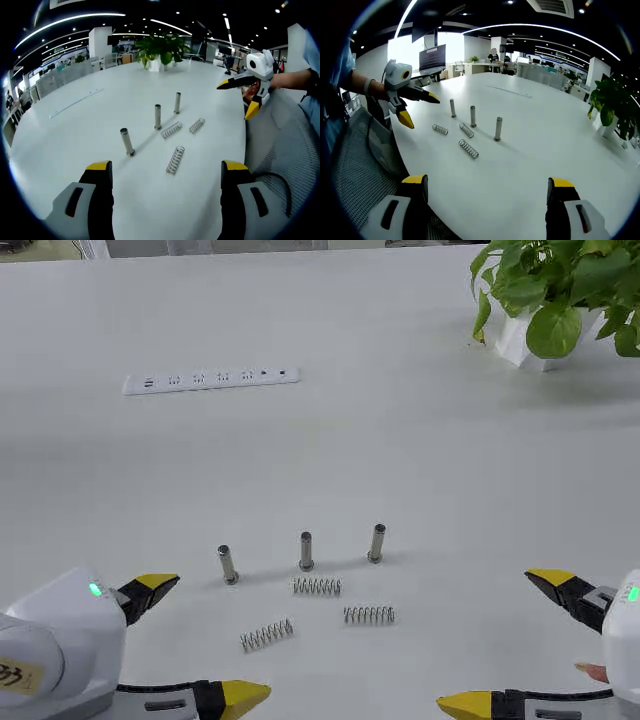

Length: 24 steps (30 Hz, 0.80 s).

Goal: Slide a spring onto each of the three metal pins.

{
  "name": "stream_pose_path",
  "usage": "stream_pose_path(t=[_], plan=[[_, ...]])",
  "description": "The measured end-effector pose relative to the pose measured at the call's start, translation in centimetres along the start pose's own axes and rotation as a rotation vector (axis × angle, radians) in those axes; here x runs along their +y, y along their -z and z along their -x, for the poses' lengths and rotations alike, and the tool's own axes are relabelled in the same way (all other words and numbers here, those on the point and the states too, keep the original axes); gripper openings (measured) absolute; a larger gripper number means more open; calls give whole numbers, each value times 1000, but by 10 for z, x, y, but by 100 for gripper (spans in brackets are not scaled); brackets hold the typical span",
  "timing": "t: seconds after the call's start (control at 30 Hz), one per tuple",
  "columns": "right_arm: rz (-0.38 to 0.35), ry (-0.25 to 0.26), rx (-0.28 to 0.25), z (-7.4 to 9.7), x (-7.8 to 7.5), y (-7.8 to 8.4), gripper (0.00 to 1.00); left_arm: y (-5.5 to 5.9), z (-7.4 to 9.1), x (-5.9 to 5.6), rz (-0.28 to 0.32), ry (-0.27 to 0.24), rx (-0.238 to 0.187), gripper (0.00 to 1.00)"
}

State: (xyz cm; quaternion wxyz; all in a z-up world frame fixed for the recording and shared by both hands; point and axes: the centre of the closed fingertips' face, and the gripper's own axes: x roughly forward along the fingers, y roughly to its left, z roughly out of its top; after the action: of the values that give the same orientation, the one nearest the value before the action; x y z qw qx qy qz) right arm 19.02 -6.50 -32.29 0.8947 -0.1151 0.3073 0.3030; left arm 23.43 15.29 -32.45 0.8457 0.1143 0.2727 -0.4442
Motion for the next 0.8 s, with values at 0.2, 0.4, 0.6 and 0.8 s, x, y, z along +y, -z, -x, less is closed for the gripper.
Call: stream_pose_path(t=[0.2, 0.4, 0.6, 0.8], plan=[[-2, -2, 4, 0, 0, 1, 99, -3, -4, -3, -26, 16, -6, 83], [-4, -3, 7, -1, 0, 1, 98, -1, -10, -3, -34, 26, 12, 80], [-7, -2, 7, 0, 0, 1, 98, -1, -18, -6, -64, 43, 20, 72], [-12, -2, 7, 0, -1, 2, 97, 1, -26, -4, -99, 32, 37, 57]])
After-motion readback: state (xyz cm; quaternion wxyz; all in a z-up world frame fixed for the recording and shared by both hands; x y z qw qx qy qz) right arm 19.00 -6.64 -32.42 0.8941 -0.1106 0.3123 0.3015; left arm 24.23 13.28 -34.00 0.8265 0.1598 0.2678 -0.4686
